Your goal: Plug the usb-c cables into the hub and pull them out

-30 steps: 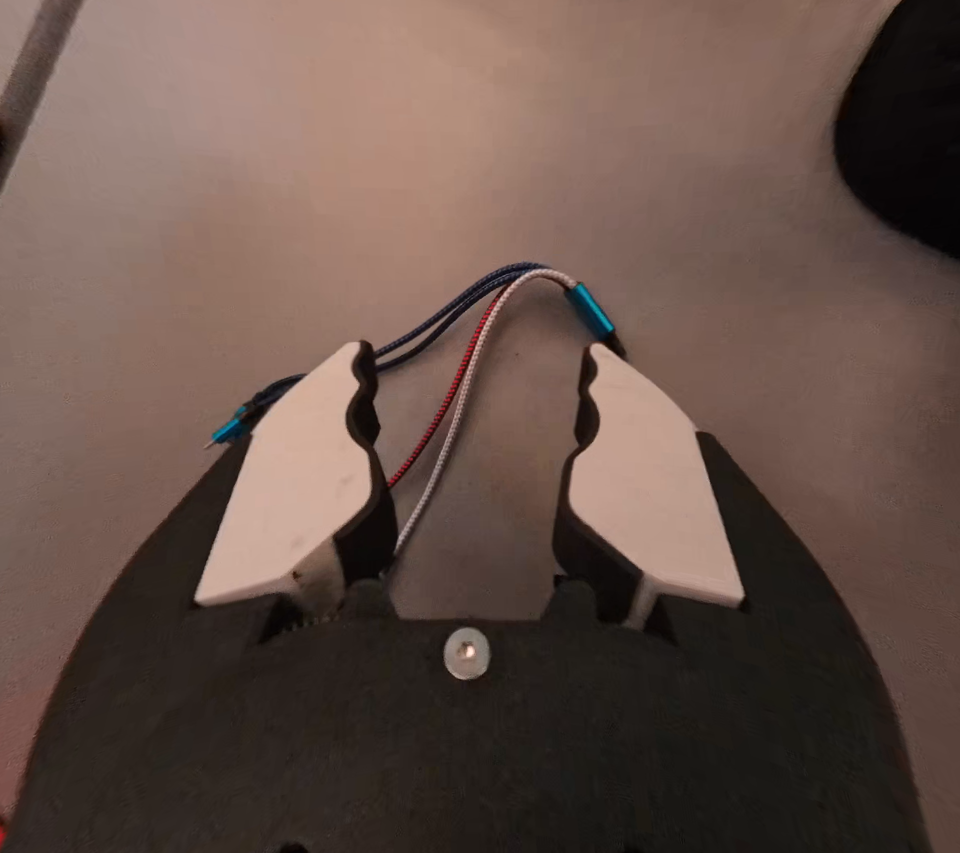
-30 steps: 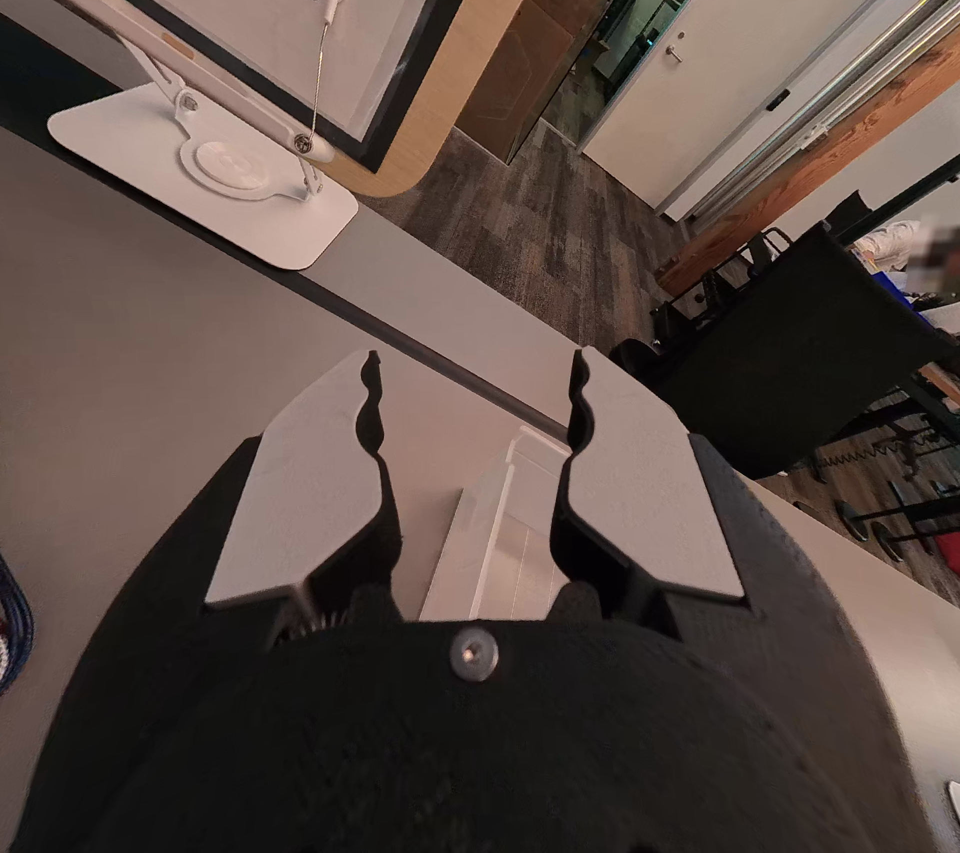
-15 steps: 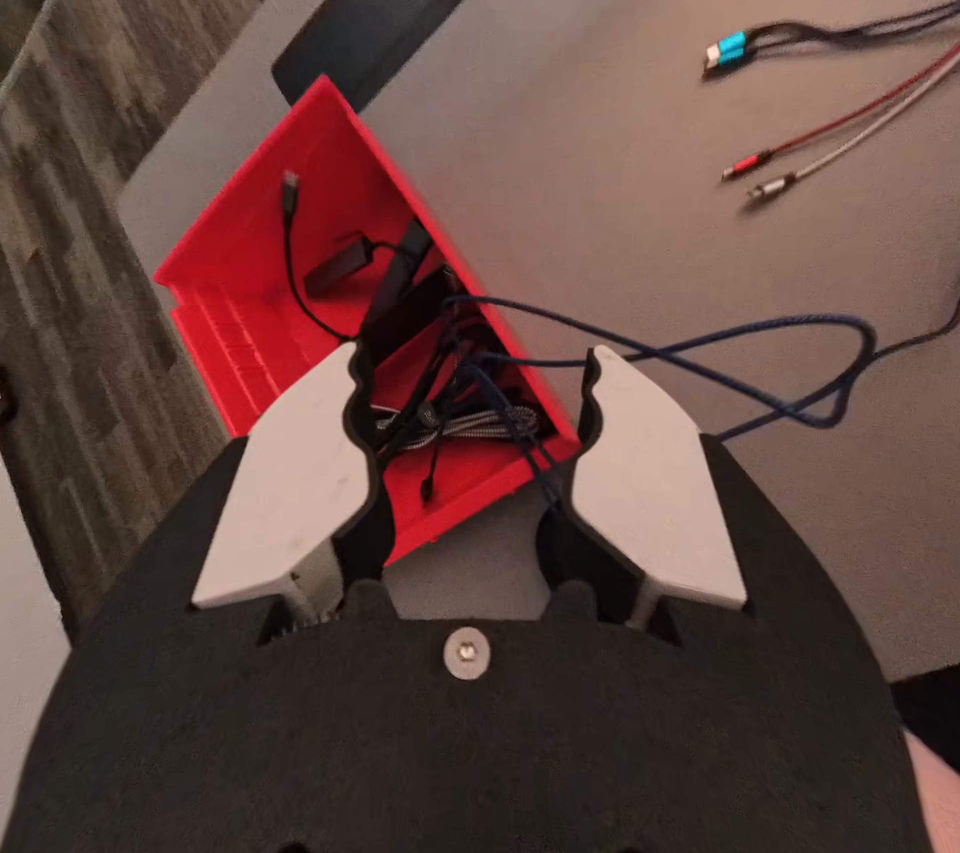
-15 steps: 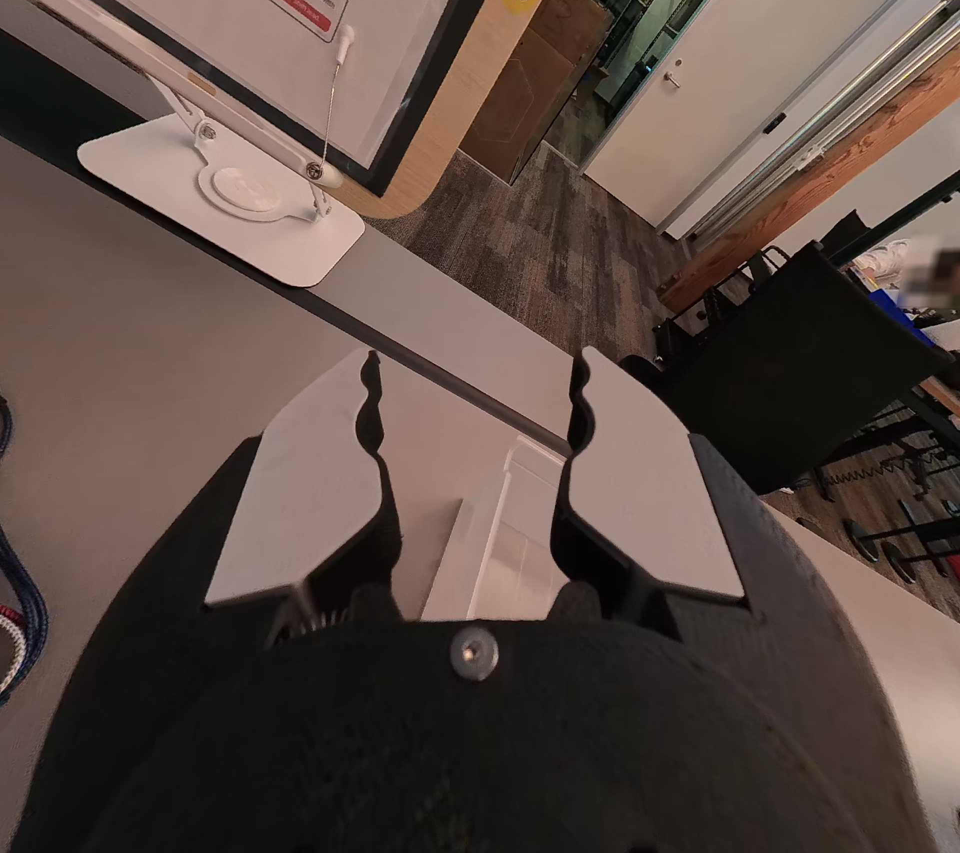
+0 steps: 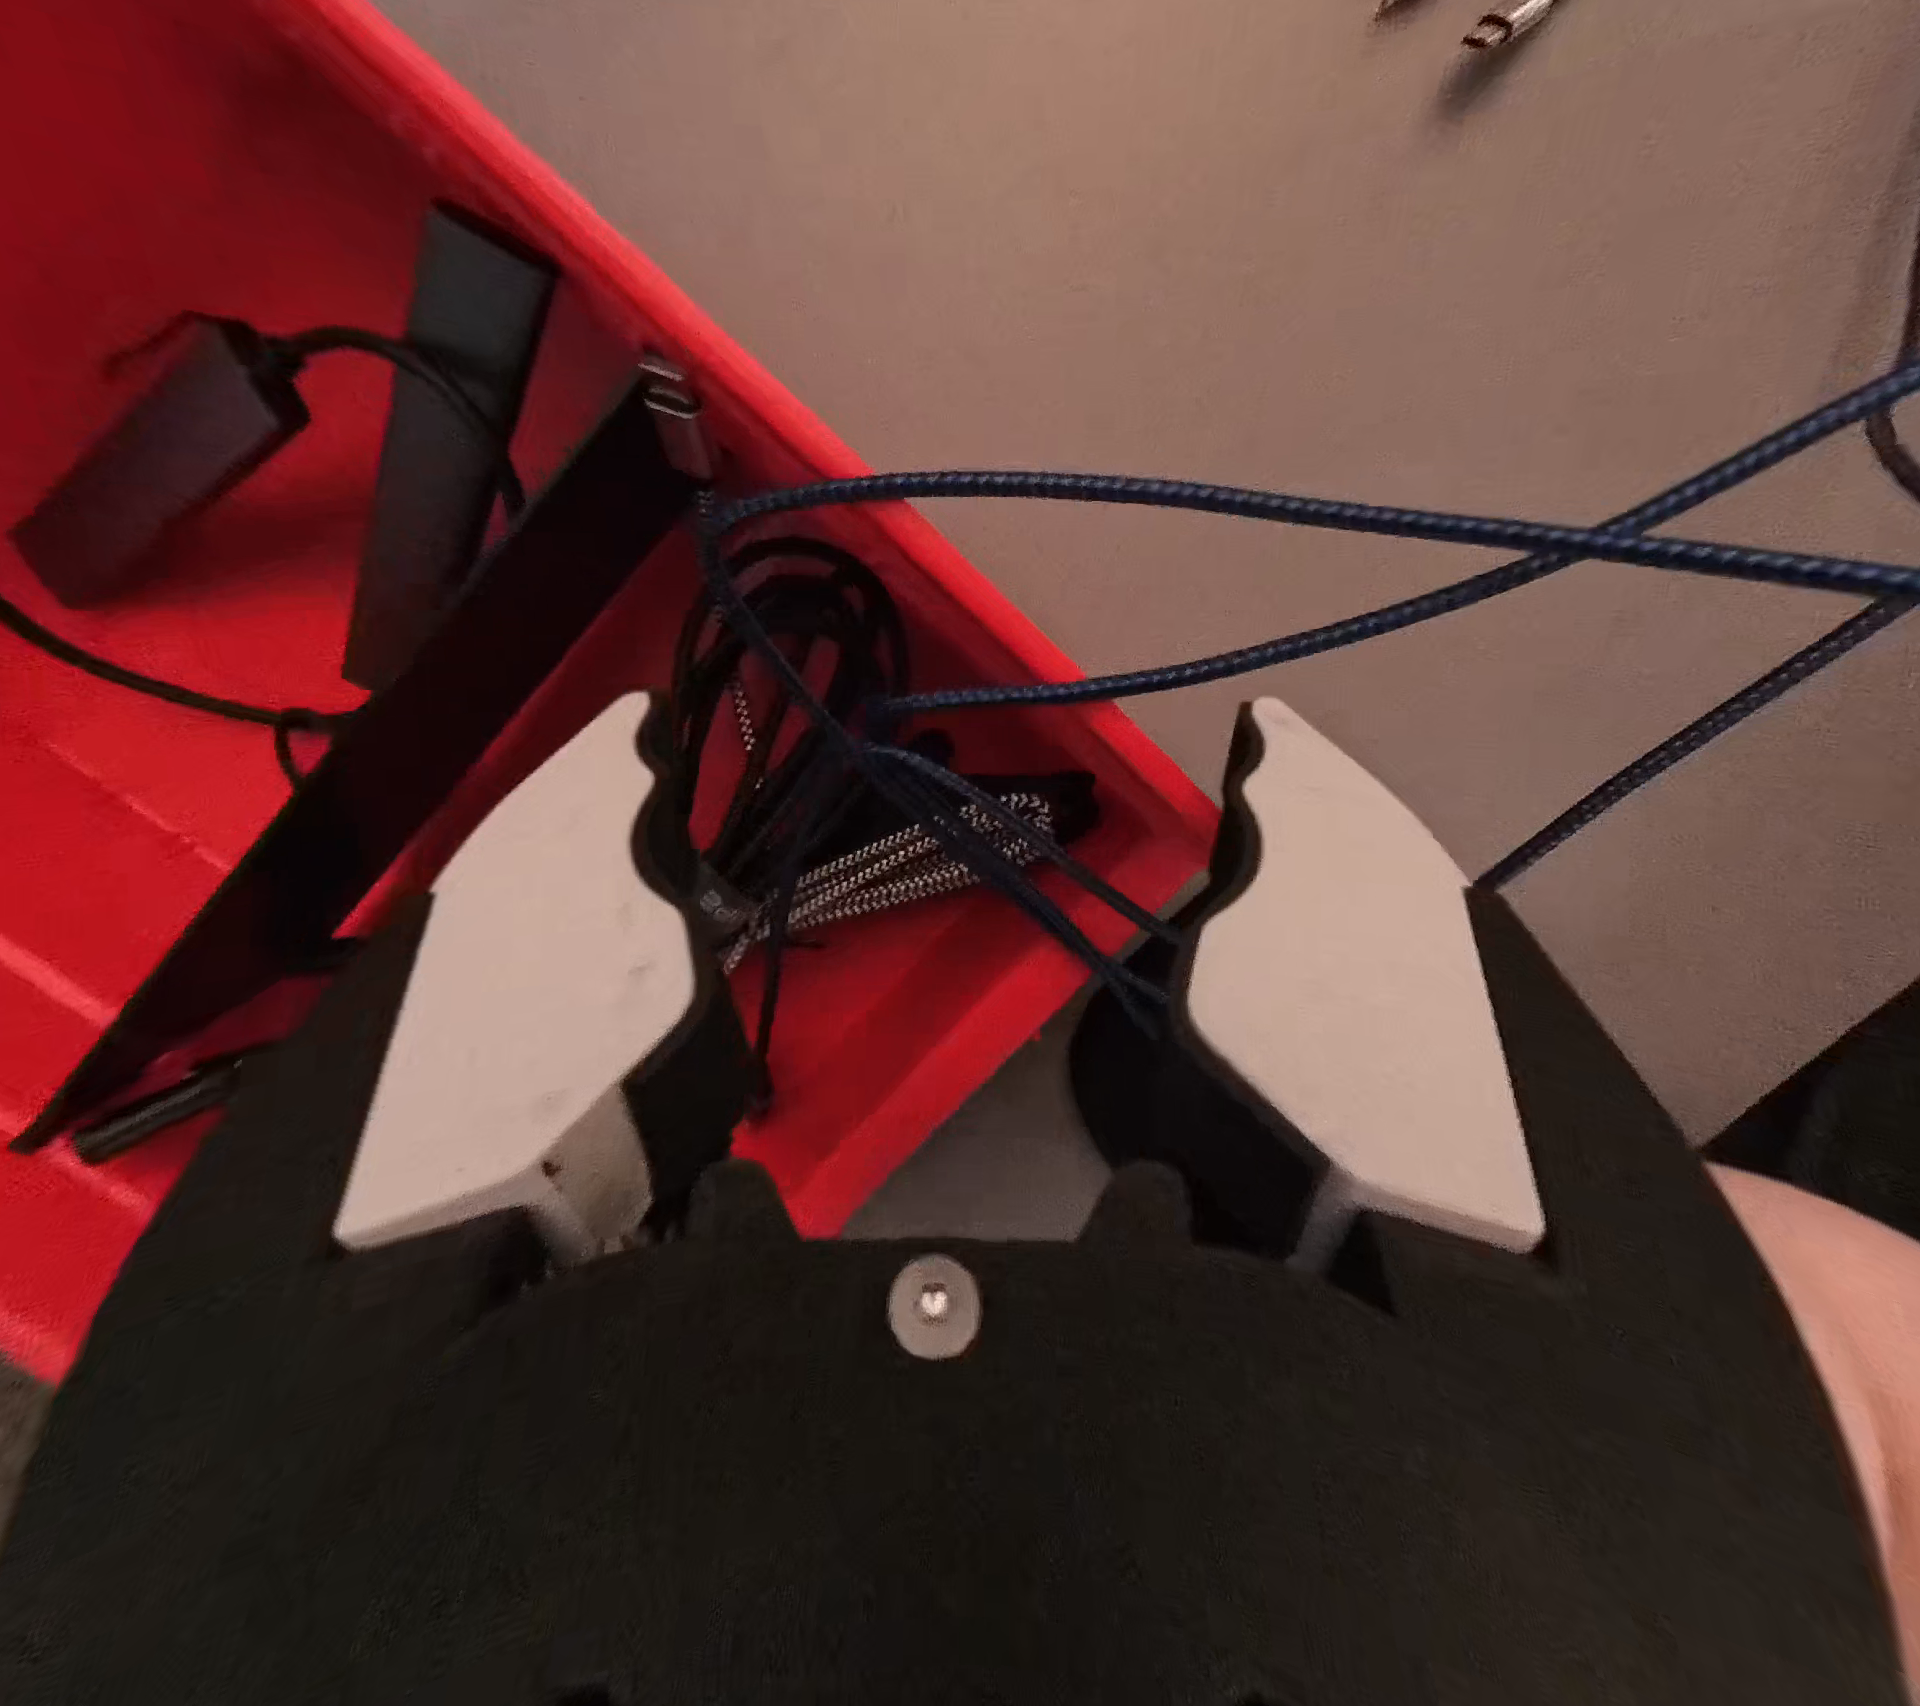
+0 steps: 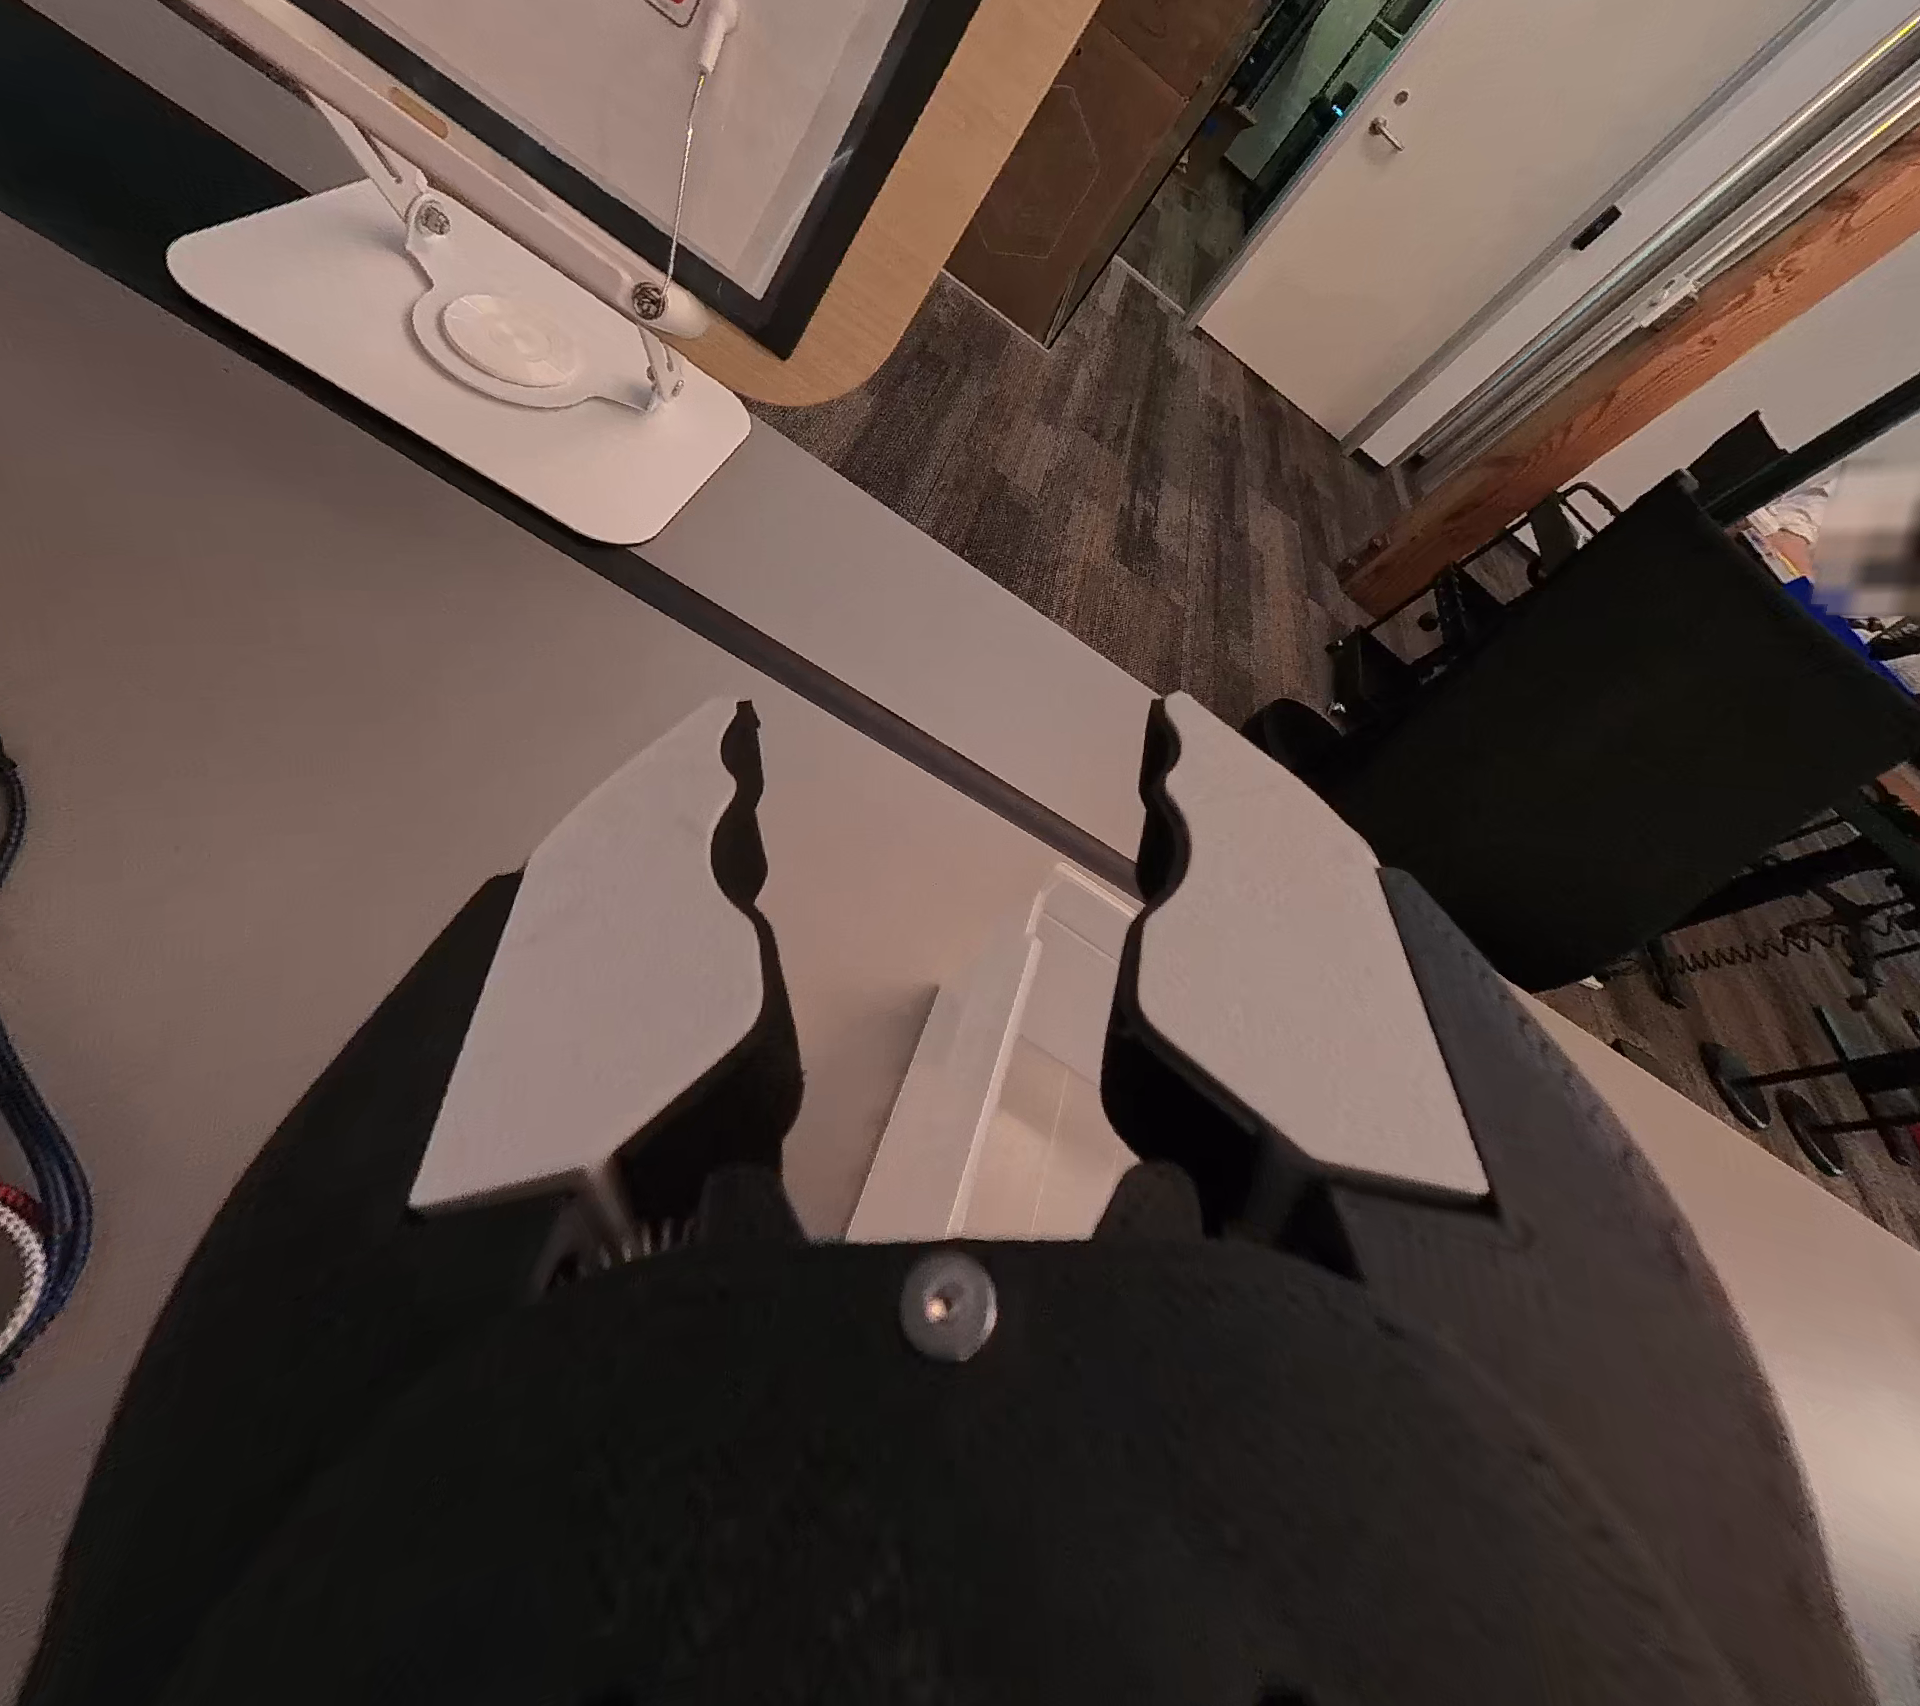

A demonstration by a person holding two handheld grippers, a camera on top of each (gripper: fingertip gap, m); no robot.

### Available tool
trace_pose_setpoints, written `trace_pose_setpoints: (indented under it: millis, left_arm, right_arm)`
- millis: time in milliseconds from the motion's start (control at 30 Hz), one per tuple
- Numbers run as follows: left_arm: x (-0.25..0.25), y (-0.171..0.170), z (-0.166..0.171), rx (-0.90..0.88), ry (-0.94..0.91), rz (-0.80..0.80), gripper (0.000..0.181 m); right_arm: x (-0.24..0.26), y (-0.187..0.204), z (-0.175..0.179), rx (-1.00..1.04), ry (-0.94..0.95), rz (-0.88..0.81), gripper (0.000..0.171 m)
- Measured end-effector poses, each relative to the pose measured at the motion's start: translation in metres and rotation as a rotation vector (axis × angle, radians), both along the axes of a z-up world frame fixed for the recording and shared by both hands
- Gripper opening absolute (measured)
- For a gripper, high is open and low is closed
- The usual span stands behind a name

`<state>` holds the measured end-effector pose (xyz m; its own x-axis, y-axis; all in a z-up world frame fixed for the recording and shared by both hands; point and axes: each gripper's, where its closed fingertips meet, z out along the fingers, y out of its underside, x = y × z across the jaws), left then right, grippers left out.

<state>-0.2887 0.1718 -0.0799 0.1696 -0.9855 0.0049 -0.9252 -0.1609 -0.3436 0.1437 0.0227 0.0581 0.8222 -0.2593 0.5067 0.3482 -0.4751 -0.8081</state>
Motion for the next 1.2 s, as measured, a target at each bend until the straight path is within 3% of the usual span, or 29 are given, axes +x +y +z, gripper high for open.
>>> trace_pose_setpoints:
  millis: [267, 400, 500, 667, 900, 1000, 1100, 1133, 1200]
  left_arm:
    - [0.009, -0.006, -0.01, -0.297, -0.082, 0.067, 0.083]
    - [0.015, -0.017, -0.005, -0.426, -0.108, 0.046, 0.045]
    - [0.012, -0.016, 0.0, -0.414, -0.089, 0.074, 0.037]
    - [0.011, -0.011, 0.028, -0.329, -0.148, 0.137, 0.004]
    - [0.031, -0.014, 0.079, -0.183, -0.32, 0.116, 0.003]
    - [0.059, -0.029, 0.127, -0.088, -0.498, 0.076, 0.003]
    - [0.099, -0.074, 0.174, -0.034, -0.696, -0.045, 0.002]
    - [0.115, -0.093, 0.18, -0.045, -0.736, -0.095, 0.002]
    - [0.147, -0.128, 0.161, -0.064, -0.666, -0.185, 0.002]
  right_arm:
    - [-0.001, 0.002, -0.004, -0.019, -0.011, 0.002, 0.071]
    - [-0.002, 0.003, -0.005, -0.025, -0.017, 0.005, 0.071]
    - [-0.002, 0.003, -0.004, -0.022, -0.02, 0.006, 0.071]
    - [-0.001, 0.003, -0.005, -0.027, -0.025, 0.005, 0.071]
    - [-0.002, 0.002, -0.002, -0.018, -0.027, 0.007, 0.071]
    - [-0.001, 0.001, 0.0, -0.007, -0.027, 0.005, 0.071]
    - [0.0, 0.001, 0.002, -0.001, -0.032, 0.0, 0.071]
    - [0.0, 0.001, 0.002, -0.001, -0.031, -0.001, 0.071]
    - [-0.001, 0.002, 0.001, -0.005, -0.033, 0.001, 0.071]
